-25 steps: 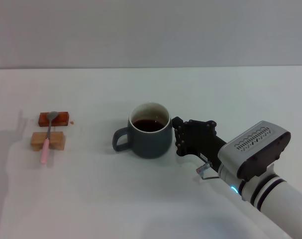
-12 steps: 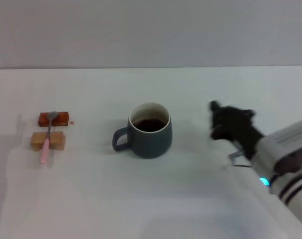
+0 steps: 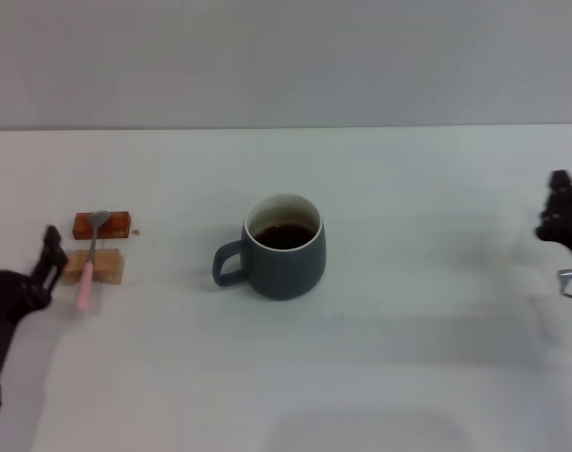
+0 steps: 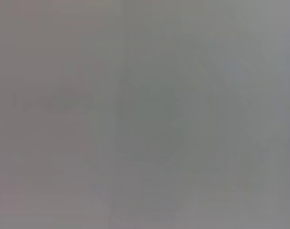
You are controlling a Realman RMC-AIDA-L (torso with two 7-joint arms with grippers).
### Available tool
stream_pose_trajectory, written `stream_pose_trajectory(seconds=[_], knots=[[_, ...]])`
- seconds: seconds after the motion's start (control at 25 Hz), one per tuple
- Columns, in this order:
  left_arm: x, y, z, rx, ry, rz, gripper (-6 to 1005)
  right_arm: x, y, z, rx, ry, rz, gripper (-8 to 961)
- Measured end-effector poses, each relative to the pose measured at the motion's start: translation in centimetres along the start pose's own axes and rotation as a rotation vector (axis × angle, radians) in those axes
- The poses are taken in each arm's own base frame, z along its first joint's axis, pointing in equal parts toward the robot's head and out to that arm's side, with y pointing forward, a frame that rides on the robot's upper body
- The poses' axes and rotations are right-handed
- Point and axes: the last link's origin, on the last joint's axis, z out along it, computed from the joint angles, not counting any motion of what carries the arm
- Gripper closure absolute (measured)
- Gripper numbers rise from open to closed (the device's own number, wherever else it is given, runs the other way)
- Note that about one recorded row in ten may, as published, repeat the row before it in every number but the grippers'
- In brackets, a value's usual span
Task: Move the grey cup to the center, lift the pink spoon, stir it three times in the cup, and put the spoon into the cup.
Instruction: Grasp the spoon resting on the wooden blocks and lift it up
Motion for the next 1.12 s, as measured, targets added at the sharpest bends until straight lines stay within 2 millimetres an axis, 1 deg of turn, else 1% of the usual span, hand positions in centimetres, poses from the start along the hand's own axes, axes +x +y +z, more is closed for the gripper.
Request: stream_pose_trajectory(seconds=[0.04,0.12,0.16,0.24,0.4,0.72,0.88,0.96,1.12], knots=[[0.0,0.0,0.0,0.0,0.0,0.0,155,0.0,0.0,0.0,0.0,0.0,0.0,954],[-0.2,0.6,-0.7,-0.014,-0.006,-0.018,155,0.2,-0.9,-0.1,0.028,0.006,-0.009,954],[-0.2,0.6,-0.7,-0.014,-0.006,-0.018,155,0.3,-1.5,-0.2,0.049,0.01,-0.013,954],[-0.5,1.3,-1.2,-0.034,-0.02,-0.027,155,0.3,-1.7,-0.2,0.057,0.011,-0.014,953],[-1.3,2.1,-1.5,-0.066,-0.069,-0.02,154,0.4,-2.2,-0.4,0.078,0.013,-0.016,953],[-2.0,2.4,-1.3,-0.078,-0.121,-0.015,155,0.5,-2.3,-0.4,0.08,0.018,-0.021,954],[-2.1,2.4,-1.1,-0.085,-0.128,0.013,155,0.5,-2.3,-0.4,0.075,0.02,-0.024,955],[-2.1,2.8,-1.0,-0.101,-0.123,0.072,154,0.4,-2.2,-0.4,0.073,0.018,-0.025,954],[-2.0,3.0,-0.9,-0.107,-0.117,0.087,153,0.4,-2.2,-0.4,0.072,0.015,-0.023,954]])
